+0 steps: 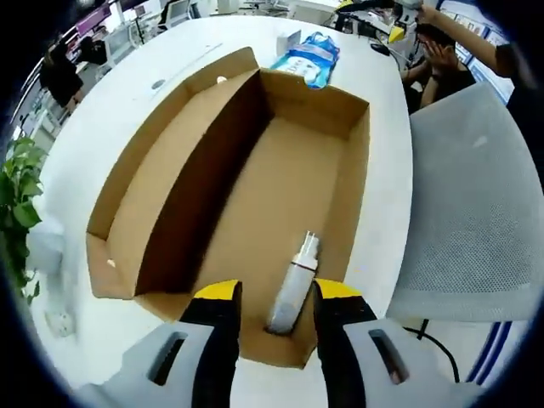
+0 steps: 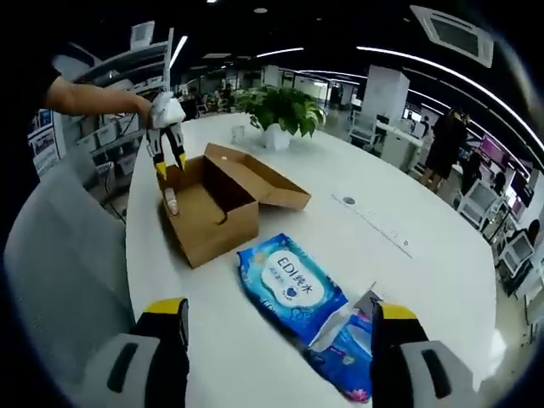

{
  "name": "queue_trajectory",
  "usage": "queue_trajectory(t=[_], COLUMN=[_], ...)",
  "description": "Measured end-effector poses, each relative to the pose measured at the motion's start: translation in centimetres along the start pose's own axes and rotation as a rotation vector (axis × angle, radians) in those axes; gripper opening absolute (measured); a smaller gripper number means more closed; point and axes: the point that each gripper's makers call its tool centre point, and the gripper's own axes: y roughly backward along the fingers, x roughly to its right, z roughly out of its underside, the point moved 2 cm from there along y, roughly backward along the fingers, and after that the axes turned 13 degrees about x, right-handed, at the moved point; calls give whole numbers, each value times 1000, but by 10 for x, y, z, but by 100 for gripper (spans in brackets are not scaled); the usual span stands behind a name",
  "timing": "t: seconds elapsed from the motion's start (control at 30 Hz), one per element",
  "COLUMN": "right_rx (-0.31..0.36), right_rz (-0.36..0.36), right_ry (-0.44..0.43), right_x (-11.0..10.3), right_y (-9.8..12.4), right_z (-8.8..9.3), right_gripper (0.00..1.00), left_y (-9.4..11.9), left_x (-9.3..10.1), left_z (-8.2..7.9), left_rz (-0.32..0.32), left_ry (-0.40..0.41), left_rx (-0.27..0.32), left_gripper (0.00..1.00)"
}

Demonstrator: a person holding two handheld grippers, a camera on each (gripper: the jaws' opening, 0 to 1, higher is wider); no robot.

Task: Operate the shoe box by opening the lid, removing the specified soft item, and placing it in the target area until the item is outside and the box remains undamaged.

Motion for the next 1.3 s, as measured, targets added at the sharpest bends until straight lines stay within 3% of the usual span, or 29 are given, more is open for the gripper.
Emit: queue_trajectory(t=[0.2, 0.47, 0.5, 0.87, 1.03, 1.3], right_rx=[65, 116, 114, 131, 125, 146], right_rz=[34, 35, 37, 71, 85, 100], right_ry=[-46, -91, -90, -75, -84, -112], right_x=[-22, -55, -62, -70, -70, -79], right_y=[0, 2, 2, 6, 9, 14], right_z=[-10, -16, -16, -21, -15, -13], right_gripper=[100, 100, 100, 100, 100, 99], left_y=[-11, -26, -27, -40, -47, -57], left_x=[0, 1, 1, 3, 2, 3], left_z=[3, 5, 8, 20, 26, 26], left_rz=[74, 145, 153, 241, 246, 223], left_ry=[-57, -121, -134, -201, -221, -212], left_rx=[-60, -111, -141, -216, -239, -207], left_gripper=[37, 38, 38, 41, 40, 36])
